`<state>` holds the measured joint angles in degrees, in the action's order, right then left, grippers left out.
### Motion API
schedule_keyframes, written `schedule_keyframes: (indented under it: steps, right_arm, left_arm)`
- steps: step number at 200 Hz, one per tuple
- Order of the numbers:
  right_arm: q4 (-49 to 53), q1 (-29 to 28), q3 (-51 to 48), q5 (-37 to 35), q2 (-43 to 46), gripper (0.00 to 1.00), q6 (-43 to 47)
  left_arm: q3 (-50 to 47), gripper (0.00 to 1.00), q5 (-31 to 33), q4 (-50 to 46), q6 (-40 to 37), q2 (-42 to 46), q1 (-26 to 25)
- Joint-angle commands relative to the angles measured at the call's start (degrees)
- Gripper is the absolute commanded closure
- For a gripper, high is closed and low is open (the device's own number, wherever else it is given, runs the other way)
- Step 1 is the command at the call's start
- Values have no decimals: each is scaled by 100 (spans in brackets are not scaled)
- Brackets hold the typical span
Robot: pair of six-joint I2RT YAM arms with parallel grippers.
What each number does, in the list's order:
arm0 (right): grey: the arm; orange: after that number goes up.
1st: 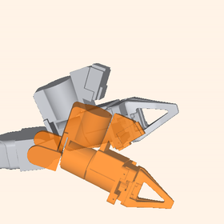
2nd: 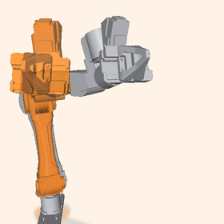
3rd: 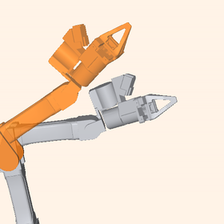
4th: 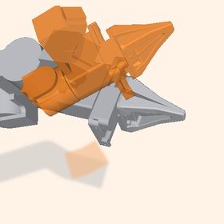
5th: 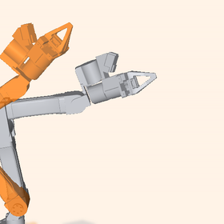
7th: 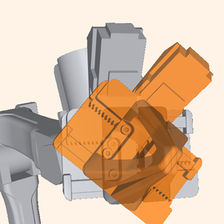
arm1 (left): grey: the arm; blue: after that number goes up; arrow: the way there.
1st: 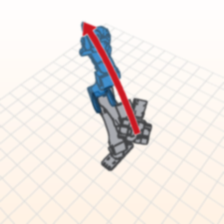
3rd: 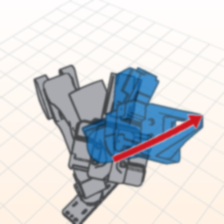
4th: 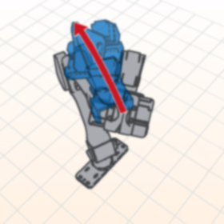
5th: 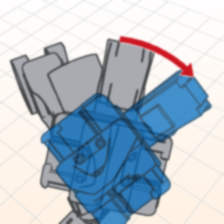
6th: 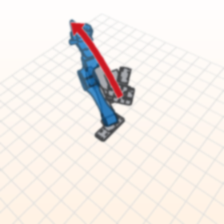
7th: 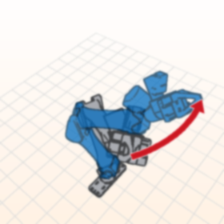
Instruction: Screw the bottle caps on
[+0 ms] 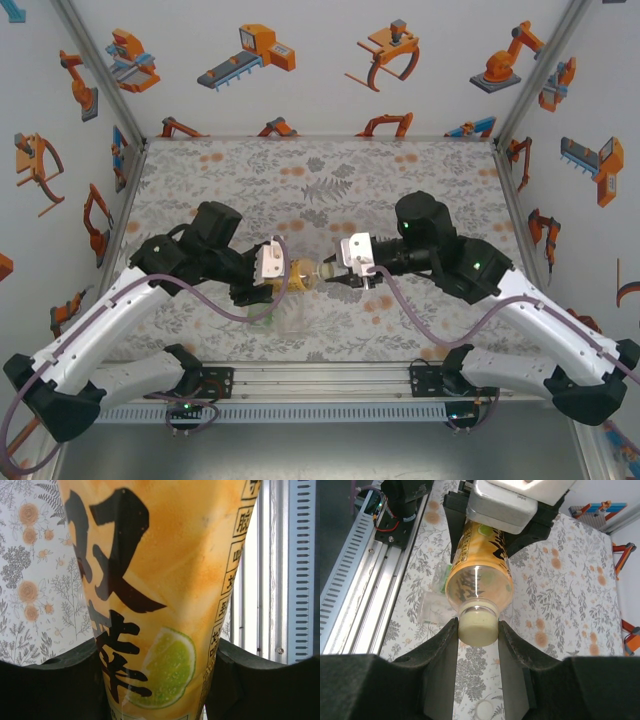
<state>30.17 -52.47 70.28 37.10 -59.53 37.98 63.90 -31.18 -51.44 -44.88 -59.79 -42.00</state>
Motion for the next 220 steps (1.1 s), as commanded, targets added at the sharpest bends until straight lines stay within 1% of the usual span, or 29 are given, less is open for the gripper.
schedule_keyframes:
  steps: [1, 55, 99, 129, 177, 220]
  right_arm:
    - [82, -160, 213, 150, 82, 100, 381]
    - [534, -399, 437, -170, 61, 100, 802]
    - [1002, -679, 688, -695, -68, 100, 1091]
    - [900, -780, 620, -869, -18, 100, 1114]
    - [895, -958, 618, -1099, 81, 100, 1194]
    - [1018, -1156, 713, -1274, 45, 100, 1298]
  left_arm:
    - [250, 100, -351, 70, -72, -96, -36]
    - [407, 100, -659, -157, -47, -278, -31]
    - [500, 100, -896, -282, 32, -378, -28]
    - [601, 100, -1058, -390, 44, -478, -22]
    - [915, 100, -1301, -921, -112, -809, 10]
    - [971, 100, -1608, -968, -39, -944, 18]
